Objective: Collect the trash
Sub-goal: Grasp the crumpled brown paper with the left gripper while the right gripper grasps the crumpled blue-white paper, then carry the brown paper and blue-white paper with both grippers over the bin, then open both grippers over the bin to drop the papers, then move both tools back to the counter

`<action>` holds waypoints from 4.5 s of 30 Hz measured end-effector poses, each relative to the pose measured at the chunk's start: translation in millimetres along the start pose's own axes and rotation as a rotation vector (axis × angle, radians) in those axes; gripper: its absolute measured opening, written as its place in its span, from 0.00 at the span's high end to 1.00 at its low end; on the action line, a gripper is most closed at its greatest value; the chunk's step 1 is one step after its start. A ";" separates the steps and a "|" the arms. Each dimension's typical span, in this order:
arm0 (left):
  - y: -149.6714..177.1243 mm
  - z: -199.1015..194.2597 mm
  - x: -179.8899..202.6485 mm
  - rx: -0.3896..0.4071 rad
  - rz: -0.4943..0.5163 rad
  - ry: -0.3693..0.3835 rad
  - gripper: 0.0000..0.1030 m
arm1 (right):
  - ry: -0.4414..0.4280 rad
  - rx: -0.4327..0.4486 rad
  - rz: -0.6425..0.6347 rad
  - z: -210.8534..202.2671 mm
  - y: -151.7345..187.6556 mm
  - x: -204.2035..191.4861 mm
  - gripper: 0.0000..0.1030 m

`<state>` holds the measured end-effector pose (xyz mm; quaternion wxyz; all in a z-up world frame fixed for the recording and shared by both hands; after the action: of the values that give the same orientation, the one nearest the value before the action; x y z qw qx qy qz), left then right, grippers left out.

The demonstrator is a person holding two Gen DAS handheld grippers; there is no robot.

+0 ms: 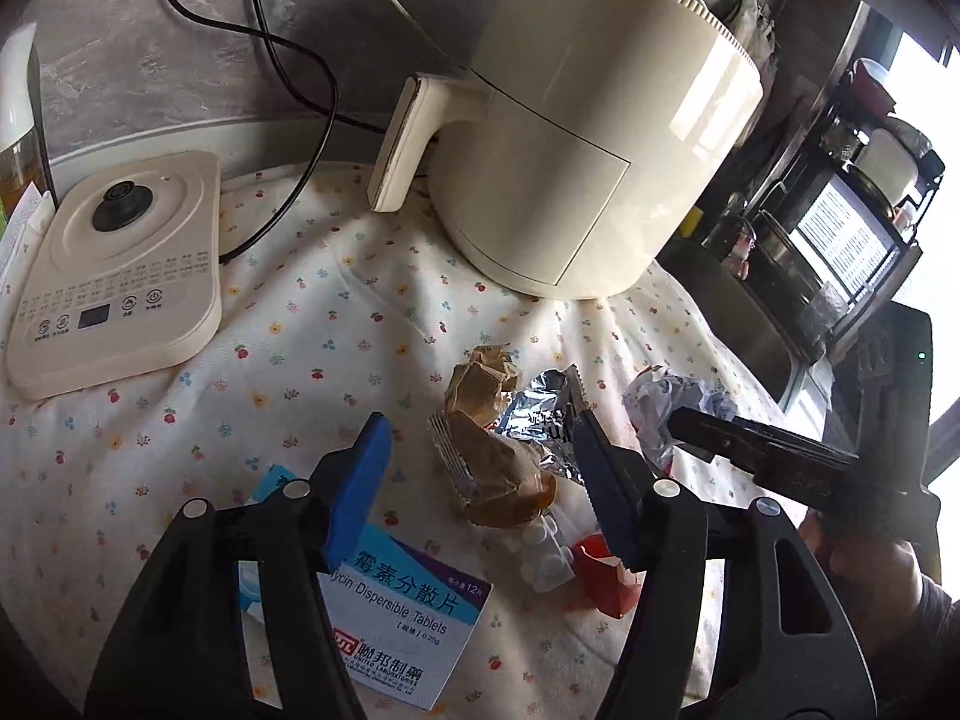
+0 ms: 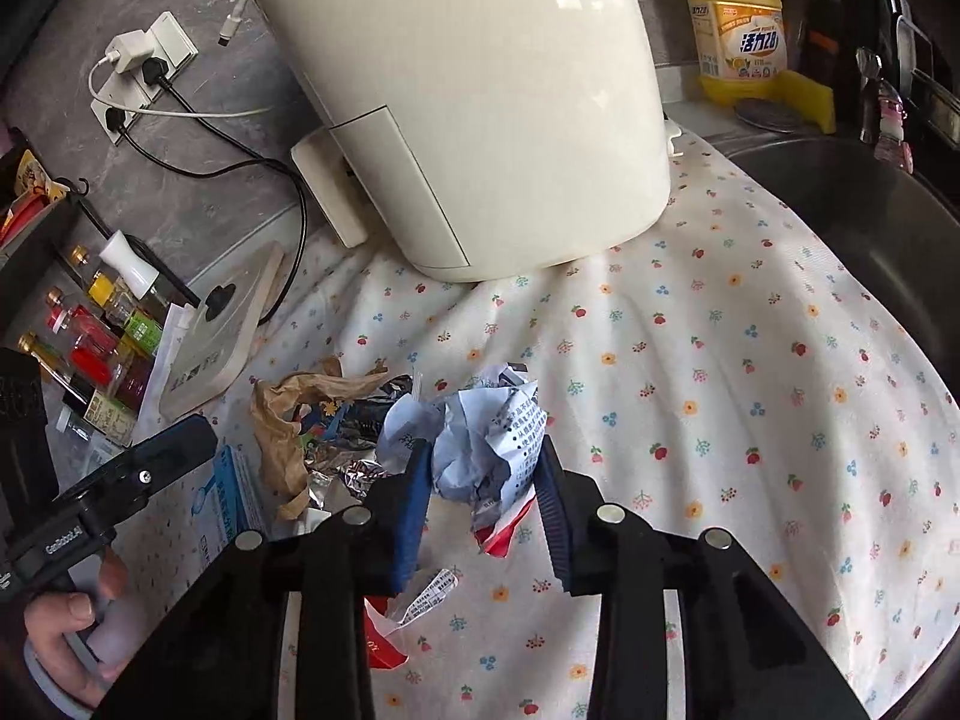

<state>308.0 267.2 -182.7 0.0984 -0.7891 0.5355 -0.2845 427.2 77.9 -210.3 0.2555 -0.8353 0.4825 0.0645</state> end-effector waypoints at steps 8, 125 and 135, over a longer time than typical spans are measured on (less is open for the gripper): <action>-12.9 32.2 -2.9 -0.044 -0.031 -0.010 0.67 | 0.057 0.026 0.032 -32.8 17.6 21.7 0.67; 312.7 61.8 459.2 -0.278 0.314 0.217 0.26 | 0.256 0.113 0.565 -306.2 468.4 397.8 0.27; 278.0 17.6 377.9 -0.155 0.169 0.127 0.22 | 0.189 0.112 0.416 -275.7 391.2 346.0 0.21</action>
<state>198.4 -189.2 -195.1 0.0265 -0.7268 0.6255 -0.2825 242.6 -482.4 -238.1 0.2363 -0.7049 0.6687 0.0107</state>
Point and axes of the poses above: each gripper's, at about its wrist camera, not at the fingertips, and z roughly the way its jaws point, x to its right, y to its underside, the point moved 2 cm from there along z, roughly the way its jaws point, and after that the axes turned 13 degrees about -x, right-handed, at the moved point
